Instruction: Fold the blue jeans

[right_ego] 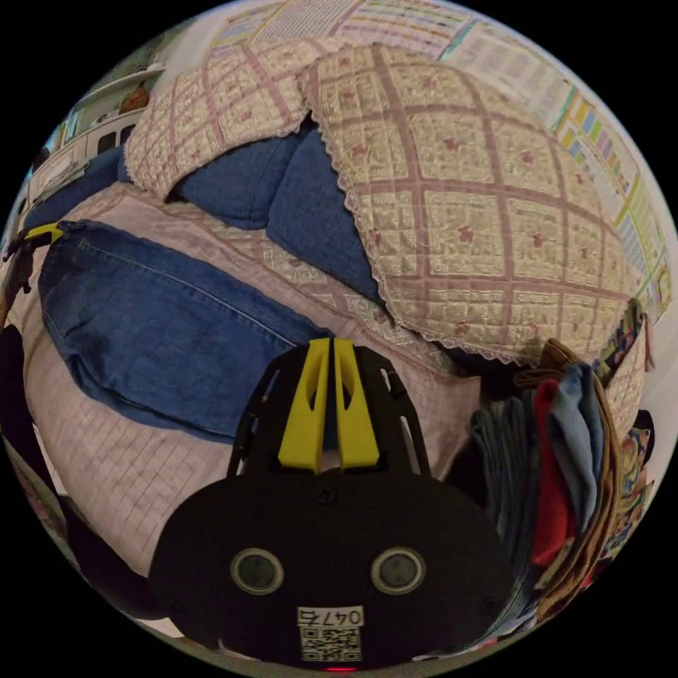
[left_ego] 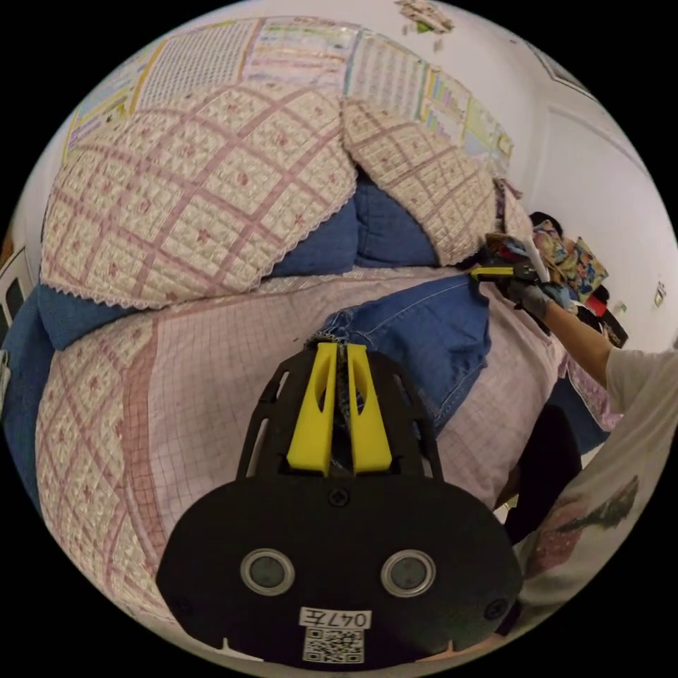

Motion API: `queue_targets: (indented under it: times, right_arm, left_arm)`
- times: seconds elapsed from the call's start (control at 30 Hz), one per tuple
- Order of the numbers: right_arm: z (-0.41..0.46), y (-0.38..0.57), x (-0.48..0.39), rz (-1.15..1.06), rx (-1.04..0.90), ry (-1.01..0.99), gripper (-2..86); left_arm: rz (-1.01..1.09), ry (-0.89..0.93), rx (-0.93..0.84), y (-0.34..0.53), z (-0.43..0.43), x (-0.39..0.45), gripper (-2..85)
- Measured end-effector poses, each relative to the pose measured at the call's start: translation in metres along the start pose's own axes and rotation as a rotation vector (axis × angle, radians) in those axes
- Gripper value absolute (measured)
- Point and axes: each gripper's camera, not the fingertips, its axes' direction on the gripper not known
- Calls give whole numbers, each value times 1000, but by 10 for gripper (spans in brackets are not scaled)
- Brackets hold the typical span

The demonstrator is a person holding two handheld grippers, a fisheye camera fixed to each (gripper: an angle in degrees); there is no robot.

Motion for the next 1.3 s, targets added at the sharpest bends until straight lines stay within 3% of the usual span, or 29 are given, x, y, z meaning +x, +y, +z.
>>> queue_targets:
  times: [0.1,0.23,0.53,0.63,0.8,0.87,0.93,1.0,1.07,1.3]
  right_arm:
    - [-44,48,-1,70,99,-20,-2]
    - [-69,131,3,167,86,-203,-3]
    - [-37,223,-12,214,-164,-300,2]
    - [-36,224,-8,244,-223,-232,11]
    - [-53,210,-6,254,-184,-105,25]
    - [-55,190,-7,242,-136,-87,25]
    - [-51,169,-9,219,-95,-121,25]
    - [-41,145,-10,198,-62,-165,26]
    - [-20,109,-9,177,-47,-185,28]
    - [62,46,19,218,-68,-200,44]
  left_arm:
    - [121,168,110,17,-34,14,2]
    - [263,331,76,39,-53,36,2]
    - [460,393,-406,58,8,104,14]
    - [439,365,-413,51,11,101,39]
    - [402,529,-29,40,-51,71,88]
    - [330,512,62,35,-56,51,90]
    - [210,408,39,23,-40,28,90]
    - [-19,199,-178,3,15,-11,91]
    - [-91,109,-300,-5,56,-32,93]
    - [-212,105,-394,14,128,-75,117]
